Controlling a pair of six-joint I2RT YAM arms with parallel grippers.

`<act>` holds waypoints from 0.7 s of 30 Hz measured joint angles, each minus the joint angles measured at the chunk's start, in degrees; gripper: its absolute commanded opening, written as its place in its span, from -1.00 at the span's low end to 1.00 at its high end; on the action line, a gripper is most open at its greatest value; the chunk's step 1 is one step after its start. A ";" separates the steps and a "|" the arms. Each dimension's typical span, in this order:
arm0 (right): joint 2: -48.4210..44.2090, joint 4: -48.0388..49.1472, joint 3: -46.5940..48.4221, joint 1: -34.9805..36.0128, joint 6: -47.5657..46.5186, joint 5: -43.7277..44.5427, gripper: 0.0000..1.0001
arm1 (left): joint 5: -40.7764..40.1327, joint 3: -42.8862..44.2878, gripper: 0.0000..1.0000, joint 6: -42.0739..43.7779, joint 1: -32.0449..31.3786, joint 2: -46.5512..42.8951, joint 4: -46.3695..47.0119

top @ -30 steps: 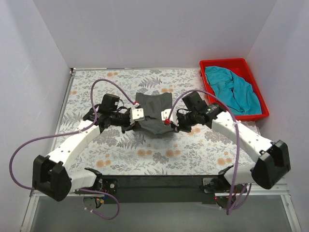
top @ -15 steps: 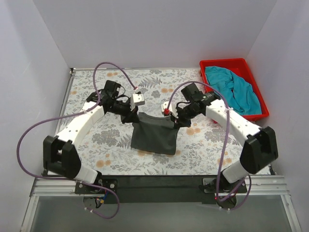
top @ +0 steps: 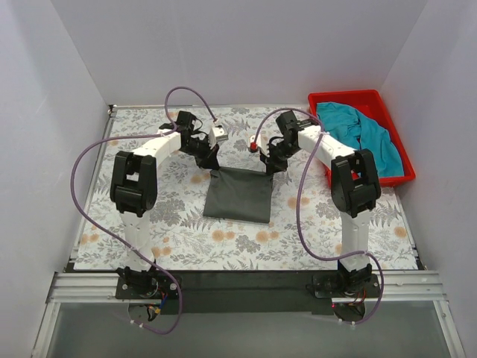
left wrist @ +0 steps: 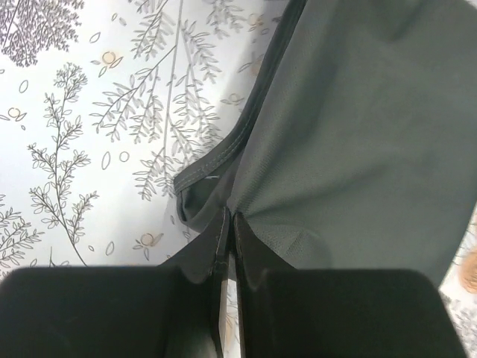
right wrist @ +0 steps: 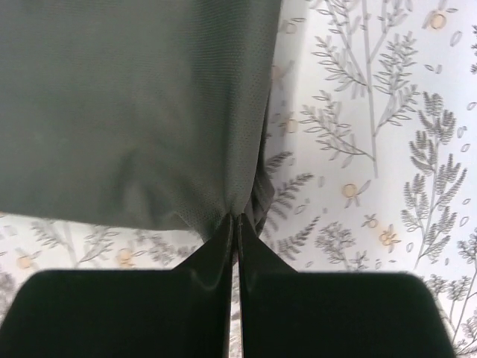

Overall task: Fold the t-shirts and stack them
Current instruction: Fold the tshirt

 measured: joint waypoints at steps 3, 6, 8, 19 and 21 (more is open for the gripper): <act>3.78 0.46 2.99 -0.57 -0.33 0.59 -0.97 | -0.61 0.50 -1.00 -0.35 0.07 2.64 1.64; 6.75 1.36 3.43 -0.57 -0.31 1.11 -0.97 | -0.87 -0.61 -1.00 -1.18 0.07 3.98 2.60; 7.67 1.75 2.91 -0.42 -0.02 0.81 -0.97 | -0.81 -2.38 -0.99 -2.01 0.07 3.98 3.52; -1.33 7.45 -11.39 1.77 1.92 -0.50 -0.97 | 1.73 -19.80 -1.00 -5.49 -0.66 -6.27 5.31; -2.36 6.80 -12.46 2.34 2.05 -0.39 -0.97 | 1.70 -19.56 -1.00 -6.21 -0.85 -6.84 4.76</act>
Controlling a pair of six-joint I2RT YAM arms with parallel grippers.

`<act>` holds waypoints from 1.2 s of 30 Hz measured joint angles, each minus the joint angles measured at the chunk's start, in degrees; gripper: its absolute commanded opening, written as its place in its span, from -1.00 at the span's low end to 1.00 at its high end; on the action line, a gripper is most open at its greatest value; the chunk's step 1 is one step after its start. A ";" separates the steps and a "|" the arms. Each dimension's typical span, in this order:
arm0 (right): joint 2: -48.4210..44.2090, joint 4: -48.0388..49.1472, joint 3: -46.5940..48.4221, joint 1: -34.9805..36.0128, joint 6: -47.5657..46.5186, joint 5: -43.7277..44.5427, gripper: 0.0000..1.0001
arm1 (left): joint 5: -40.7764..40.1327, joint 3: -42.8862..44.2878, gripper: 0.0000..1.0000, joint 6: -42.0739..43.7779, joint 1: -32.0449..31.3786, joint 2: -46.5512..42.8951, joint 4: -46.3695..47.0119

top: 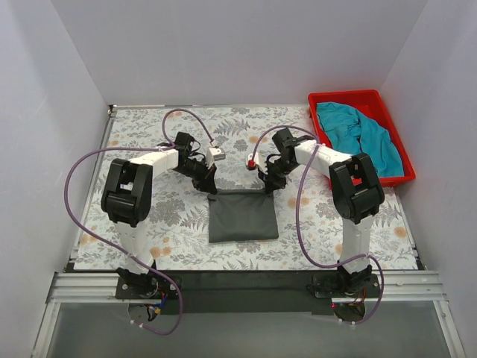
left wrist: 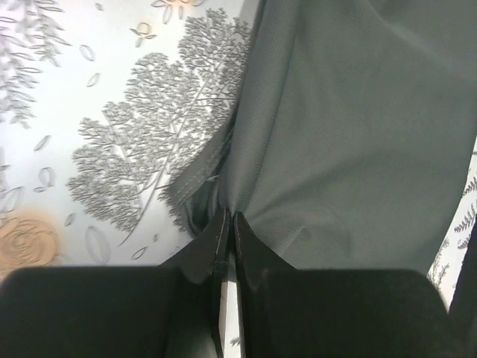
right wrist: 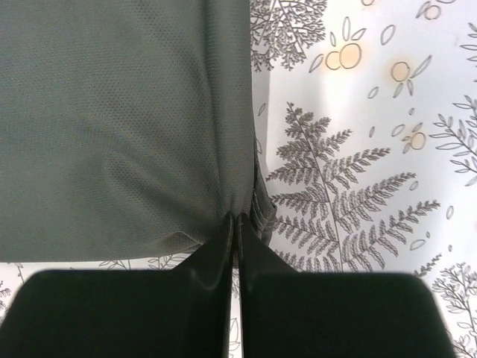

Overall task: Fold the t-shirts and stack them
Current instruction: Fold the tshirt

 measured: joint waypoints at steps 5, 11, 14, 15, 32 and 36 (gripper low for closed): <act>0.04 -0.48 0.96 -0.50 0.17 0.44 -0.95 | -0.61 7.06 -0.95 -1.29 0.87 1.79 -1.07; 2.19 -0.90 7.10 -1.81 2.38 2.21 -0.07 | -1.49 13.75 -0.35 -3.45 1.66 5.77 -0.50; 2.45 -1.27 11.08 -3.06 5.40 2.82 0.12 | -1.66 14.60 -0.25 -7.17 3.32 6.08 0.22; 2.45 -1.33 12.83 -3.69 6.75 2.71 0.12 | -1.55 14.93 -0.25 -9.40 4.35 6.01 1.18; -13.31 21.99 -12.07 -3.02 58.73 -18.14 -0.23 | 6.88 -16.46 -0.28 -58.97 0.20 -14.47 30.99; -6.58 24.50 -13.33 -4.42 61.72 -17.81 -0.26 | 5.40 -17.03 -0.28 -63.91 0.61 -7.45 35.01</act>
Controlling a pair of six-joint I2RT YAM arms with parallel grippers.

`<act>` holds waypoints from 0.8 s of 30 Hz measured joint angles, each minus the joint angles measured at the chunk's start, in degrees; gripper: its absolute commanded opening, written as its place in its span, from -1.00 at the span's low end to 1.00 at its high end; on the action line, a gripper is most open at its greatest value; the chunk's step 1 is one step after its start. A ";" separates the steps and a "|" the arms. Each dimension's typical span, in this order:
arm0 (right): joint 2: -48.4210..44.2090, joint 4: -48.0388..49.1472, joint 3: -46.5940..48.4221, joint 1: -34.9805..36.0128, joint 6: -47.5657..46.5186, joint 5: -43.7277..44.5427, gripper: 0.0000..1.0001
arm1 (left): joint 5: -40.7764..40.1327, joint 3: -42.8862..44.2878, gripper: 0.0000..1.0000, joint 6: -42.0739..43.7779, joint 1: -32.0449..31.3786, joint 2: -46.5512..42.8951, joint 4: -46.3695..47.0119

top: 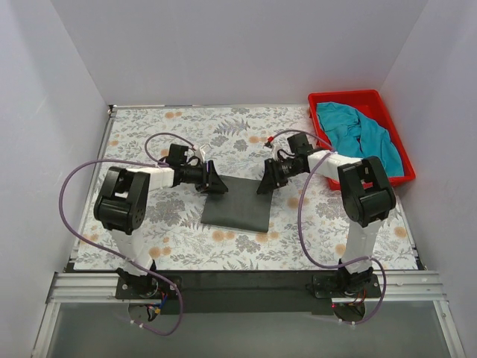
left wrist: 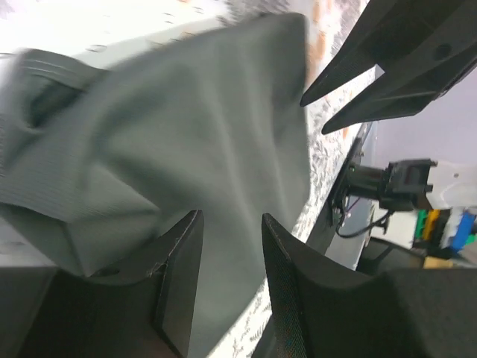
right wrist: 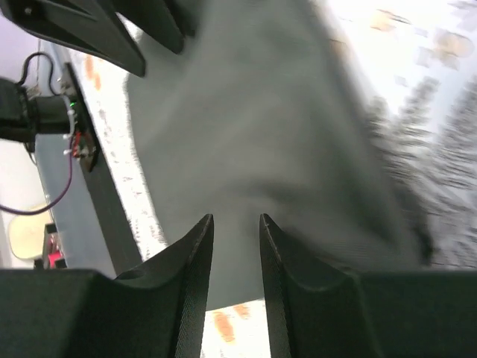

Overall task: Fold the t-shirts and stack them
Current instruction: Fold the tshirt

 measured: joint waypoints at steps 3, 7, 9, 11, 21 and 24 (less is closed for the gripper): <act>3.91 1.05 0.00 -2.16 0.13 0.52 -0.29 | -0.55 1.27 -0.28 -1.70 0.72 4.35 2.12; 8.09 1.49 0.76 -5.25 -0.11 0.22 -0.29 | -0.52 5.40 -0.28 -3.82 3.13 9.77 4.28; 9.18 1.44 2.08 -6.36 -0.07 -0.46 -0.29 | -0.24 7.45 -0.28 -5.25 5.20 11.72 5.22; 10.08 1.49 3.89 -6.95 -0.11 -0.17 -0.26 | -0.17 9.51 -0.28 -6.54 7.54 13.07 5.84; -1.44 4.52 2.80 -6.84 5.22 -0.79 -0.21 | 3.39 6.73 -0.36 -11.13 10.32 1.51 6.91; -11.96 8.44 -4.11 -4.22 10.03 -2.49 -0.34 | 4.68 -1.07 -0.49 -13.88 5.60 -8.66 8.02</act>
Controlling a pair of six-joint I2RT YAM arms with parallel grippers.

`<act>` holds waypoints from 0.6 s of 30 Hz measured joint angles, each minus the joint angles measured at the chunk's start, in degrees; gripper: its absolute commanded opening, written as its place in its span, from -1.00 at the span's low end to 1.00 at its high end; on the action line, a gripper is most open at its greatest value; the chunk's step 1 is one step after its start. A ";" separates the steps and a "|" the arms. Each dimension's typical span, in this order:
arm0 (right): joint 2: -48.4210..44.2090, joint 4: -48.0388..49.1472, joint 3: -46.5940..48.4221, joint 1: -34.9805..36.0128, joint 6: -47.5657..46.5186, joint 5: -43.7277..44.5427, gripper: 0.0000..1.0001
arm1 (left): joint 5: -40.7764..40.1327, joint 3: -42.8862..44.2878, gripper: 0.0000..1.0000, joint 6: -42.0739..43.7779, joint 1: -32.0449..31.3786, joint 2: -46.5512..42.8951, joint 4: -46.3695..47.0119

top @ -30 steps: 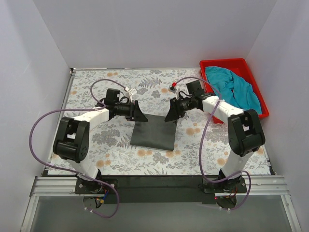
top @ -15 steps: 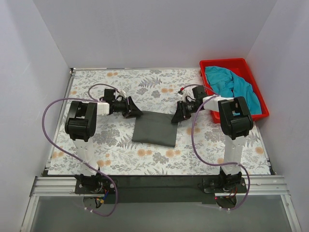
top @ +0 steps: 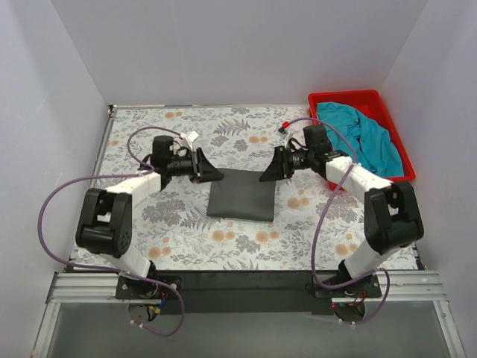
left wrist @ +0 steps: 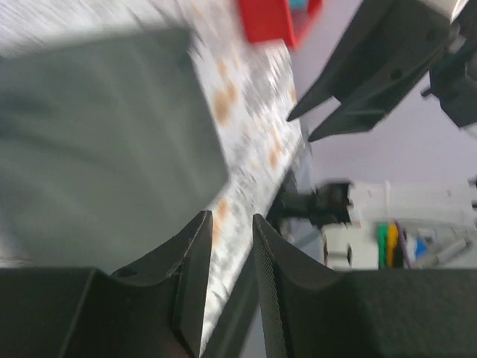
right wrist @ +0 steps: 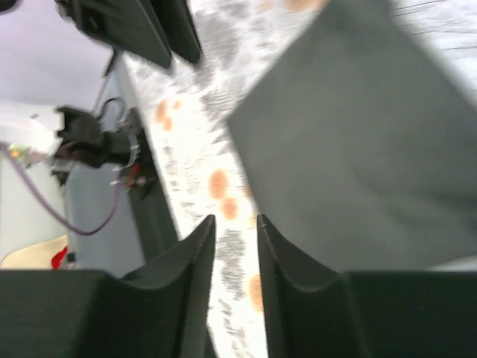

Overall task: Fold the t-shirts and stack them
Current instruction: Fold the tshirt

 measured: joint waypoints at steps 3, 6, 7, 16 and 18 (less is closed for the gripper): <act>-5.01 4.57 -6.27 5.79 4.63 -1.75 -0.38 | 0.83 -7.34 -0.51 -2.80 -7.19 -6.54 2.51; -2.71 8.02 -10.67 10.82 7.93 -3.10 -0.40 | 1.68 -12.46 -0.50 -5.44 -12.48 -6.43 4.55; -1.18 8.85 -12.02 11.78 8.90 -3.34 -0.40 | 1.73 -13.22 -0.51 -5.99 -12.92 -5.53 4.85; 11.89 10.86 -16.04 8.33 9.73 -4.68 -0.44 | 0.48 -14.08 -0.49 -2.34 -10.47 8.96 6.56; 12.81 10.86 -16.52 7.19 8.79 -4.74 -0.44 | 0.70 -14.45 -0.49 -1.09 -8.98 11.45 6.56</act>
